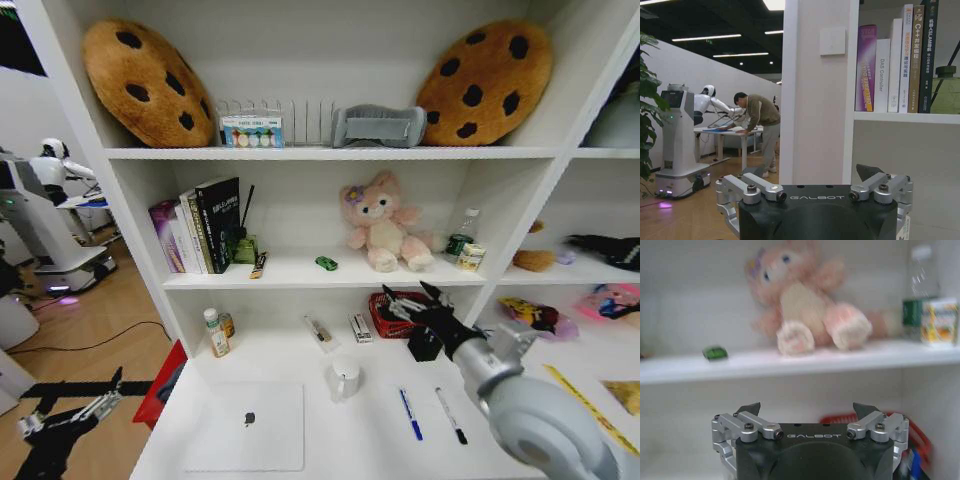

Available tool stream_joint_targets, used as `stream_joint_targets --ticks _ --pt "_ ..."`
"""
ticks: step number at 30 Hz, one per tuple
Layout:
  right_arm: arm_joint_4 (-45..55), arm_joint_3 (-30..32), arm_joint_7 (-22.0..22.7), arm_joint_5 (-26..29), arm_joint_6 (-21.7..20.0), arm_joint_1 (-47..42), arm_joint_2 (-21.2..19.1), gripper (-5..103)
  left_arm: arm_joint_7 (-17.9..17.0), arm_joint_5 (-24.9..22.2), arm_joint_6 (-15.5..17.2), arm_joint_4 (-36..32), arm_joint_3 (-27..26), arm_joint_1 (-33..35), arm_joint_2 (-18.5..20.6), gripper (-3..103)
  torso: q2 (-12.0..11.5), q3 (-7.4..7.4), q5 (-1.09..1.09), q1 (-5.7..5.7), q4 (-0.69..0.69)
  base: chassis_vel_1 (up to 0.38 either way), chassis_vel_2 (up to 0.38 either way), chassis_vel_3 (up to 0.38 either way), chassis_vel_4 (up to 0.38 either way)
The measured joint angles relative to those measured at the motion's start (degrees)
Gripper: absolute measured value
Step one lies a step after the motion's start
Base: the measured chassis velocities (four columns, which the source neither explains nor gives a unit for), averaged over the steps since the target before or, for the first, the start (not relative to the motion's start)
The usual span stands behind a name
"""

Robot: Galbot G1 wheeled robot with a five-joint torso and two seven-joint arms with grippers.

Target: Organize the objects on the table.

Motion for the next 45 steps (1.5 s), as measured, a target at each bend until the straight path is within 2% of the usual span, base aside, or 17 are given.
stream_joint_targets --ticks 3,6,7,9,10,12,13,14,16,20,36,38,39,42,44,45 --pt "0.0 -0.7 2.0 -0.6 -2.8 -2.6 2.2 100 0.0 0.0 0.0 0.0 0.0 0.0 0.0 100 0.0 0.0 0.0 0.0 -0.01 0.0 0.0 0.0 0.0" --pt "-0.3 -3.2 7.9 2.6 -11.8 -1.9 3.9 100 0.0 0.0 0.0 0.0 0.0 0.0 0.0 100 0.0 0.01 0.0 0.0 0.0 0.0 0.0 0.0 0.0" --pt "-0.3 -3.2 7.9 2.6 -11.8 -1.9 3.9 100 0.0 0.0 0.0 0.0 0.0 0.0 0.0 100 0.0 0.01 0.0 0.0 0.0 0.0 0.0 0.0 0.0" --pt "-2.0 -5.4 12.4 7.1 -17.7 1.2 4.1 100 0.0 0.0 0.0 0.0 0.0 0.0 0.0 100 0.0 0.01 0.0 0.0 0.01 0.0 0.0 0.0 0.0" --pt "-2.0 -5.4 12.4 7.1 -17.7 1.2 4.1 100 0.0 0.0 0.0 0.0 0.0 0.0 0.0 100 0.0 0.01 0.0 0.0 0.01 0.0 0.0 0.0 0.0" --pt "-4.9 -7.6 15.9 11.4 -20.9 4.9 4.1 100 0.0 0.0 0.0 0.0 0.0 0.0 0.0 100 0.0 0.02 0.0 0.01 0.01 0.0 0.0 0.0 0.0" --pt "-4.9 -7.6 15.9 11.4 -20.9 4.9 4.1 100 0.0 0.0 0.0 0.0 0.0 0.0 0.0 100 0.0 0.02 0.0 0.01 0.01 0.0 0.0 0.0 0.0" --pt "-6.6 -8.8 18.4 15.5 -21.5 7.2 4.0 100 0.0 0.0 0.0 0.0 0.0 0.0 0.0 100 0.0 0.01 0.0 0.01 0.02 0.0 0.0 0.0 0.0" --pt "-9.3 -10.3 20.2 19.1 -21.9 9.5 4.0 100 0.0 0.0 0.0 0.0 0.0 0.0 0.0 100 0.0 0.02 0.0 0.02 0.02 0.0 0.0 0.0 0.0" --pt "-12.9 -12.4 21.0 21.4 -21.9 11.5 4.0 100 0.0 0.0 0.0 0.0 0.0 0.0 0.0 100 0.0 0.02 -0.01 0.02 0.02 0.0 0.0 0.0 0.0" --pt "-22.5 -18.4 17.7 15.4 -21.5 13.9 5.0 100 0.0 0.0 0.0 0.0 0.0 0.0 0.0 100 0.0 0.02 0.0 0.02 0.01 0.0 0.0 0.0 0.0" --pt "-23.1 -19.2 16.9 14.1 -21.5 14.0 5.4 91 0.0 0.0 0.0 0.0 0.0 0.0 0.0 100 0.0 0.01 0.0 0.02 0.01 0.0 0.0 0.0 0.0" --pt "-23.1 -19.2 16.9 14.1 -21.5 14.0 5.4 91 0.0 0.0 0.0 0.0 0.0 0.0 0.0 100 0.0 0.01 0.0 0.02 0.01 0.0 0.0 0.0 0.0" --pt "-23.8 -19.5 16.0 13.0 -21.4 14.1 5.3 75 0.0 0.0 0.0 0.0 0.0 0.0 0.0 100 0.0 0.01 0.0 0.02 0.01 0.0 0.0 0.0 0.0" --pt "-24.1 -19.5 15.4 12.3 -21.4 14.2 5.3 75 0.0 0.0 0.0 0.0 0.0 0.0 0.0 100 0.0 0.01 -0.01 0.01 0.01 0.0 0.0 0.0 0.0" --pt "-24.5 -19.4 14.8 11.8 -21.3 14.3 5.2 70 0.0 0.0 0.0 0.0 0.0 0.0 0.0 100 0.0 0.01 -0.01 0.01 0.01 0.0 0.0 0.0 0.0"
